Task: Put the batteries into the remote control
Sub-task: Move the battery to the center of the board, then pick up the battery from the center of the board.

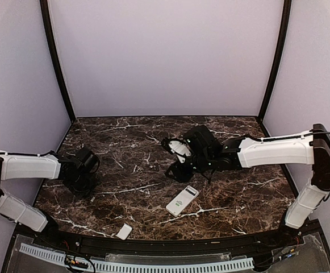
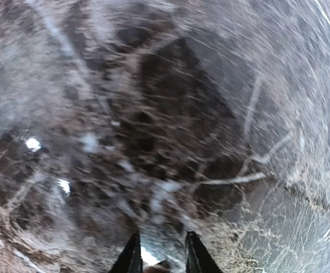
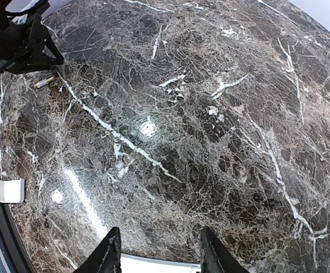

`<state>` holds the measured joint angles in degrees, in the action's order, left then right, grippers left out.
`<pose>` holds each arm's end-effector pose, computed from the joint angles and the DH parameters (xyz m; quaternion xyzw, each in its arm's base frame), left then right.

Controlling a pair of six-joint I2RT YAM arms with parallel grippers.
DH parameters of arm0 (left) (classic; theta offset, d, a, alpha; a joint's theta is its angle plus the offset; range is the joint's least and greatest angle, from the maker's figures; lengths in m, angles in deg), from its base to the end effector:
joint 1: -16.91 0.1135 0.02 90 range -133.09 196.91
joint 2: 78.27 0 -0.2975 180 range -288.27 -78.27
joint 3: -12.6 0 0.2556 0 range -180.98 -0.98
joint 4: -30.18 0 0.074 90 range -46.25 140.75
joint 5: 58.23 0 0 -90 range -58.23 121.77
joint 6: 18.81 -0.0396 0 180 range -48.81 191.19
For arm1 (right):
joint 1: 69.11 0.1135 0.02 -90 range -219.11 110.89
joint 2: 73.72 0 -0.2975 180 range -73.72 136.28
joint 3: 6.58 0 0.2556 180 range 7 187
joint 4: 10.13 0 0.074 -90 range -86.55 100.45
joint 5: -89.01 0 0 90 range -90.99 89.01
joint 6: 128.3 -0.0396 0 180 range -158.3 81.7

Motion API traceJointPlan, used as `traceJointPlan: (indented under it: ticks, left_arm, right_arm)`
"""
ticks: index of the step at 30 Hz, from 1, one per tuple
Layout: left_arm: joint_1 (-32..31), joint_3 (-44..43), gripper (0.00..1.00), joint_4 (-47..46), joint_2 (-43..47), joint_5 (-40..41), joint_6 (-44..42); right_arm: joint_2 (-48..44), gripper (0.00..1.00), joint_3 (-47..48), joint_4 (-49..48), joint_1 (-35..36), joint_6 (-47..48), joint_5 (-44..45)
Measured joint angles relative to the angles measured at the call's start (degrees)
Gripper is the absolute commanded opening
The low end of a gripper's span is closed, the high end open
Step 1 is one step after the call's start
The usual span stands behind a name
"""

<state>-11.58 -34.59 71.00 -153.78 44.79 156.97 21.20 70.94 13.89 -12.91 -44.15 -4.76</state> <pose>0.1894 -0.0926 0.1751 -0.4864 0.8477 -0.0906 0.1913 0.2062 0.3127 0.2584 -0.3998 0.8187 0.2376 0.3369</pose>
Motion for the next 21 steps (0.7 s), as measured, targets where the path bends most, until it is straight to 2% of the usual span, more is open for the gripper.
traceJointPlan:
  ticks: [7, 9, 12, 16, 18, 21]
  left_arm:
    - [-6.0, -8.9, 0.48, 4.6, -3.5, 3.2, -11.1]
    - [-7.0, -12.9, 0.55, 6.8, -3.0, 4.9, -15.7]
    - [-7.6, -19.1, 0.65, 8.7, -0.8, 5.7, -27.5]
    - [-8.0, -25.3, 0.68, 12.5, -0.2, 3.3, -41.9]
    - [-8.4, -27.3, 0.68, 15.5, -2.7, 2.8, -46.6]
    - [-10.8, -29.0, 0.69, 19.4, -11.2, 1.1, -52.2]
  right_arm:
    - [0.0, 0.44, 0.0, 0.3, 0.0, 0.0, 0.4]
    - [0.0, 0.44, 0.0, 0.3, 0.0, 0.2, 0.4]
    - [0.0, 0.45, 0.0, 0.3, 0.0, 0.3, 0.4]
    - [0.0, 0.44, 0.0, 0.3, 0.0, 0.6, 0.3]
    - [0.0, 0.45, 0.0, 0.3, 0.0, 0.6, 0.3]
    - [0.0, 0.44, 0.0, 0.4, 0.0, 0.6, 0.1]
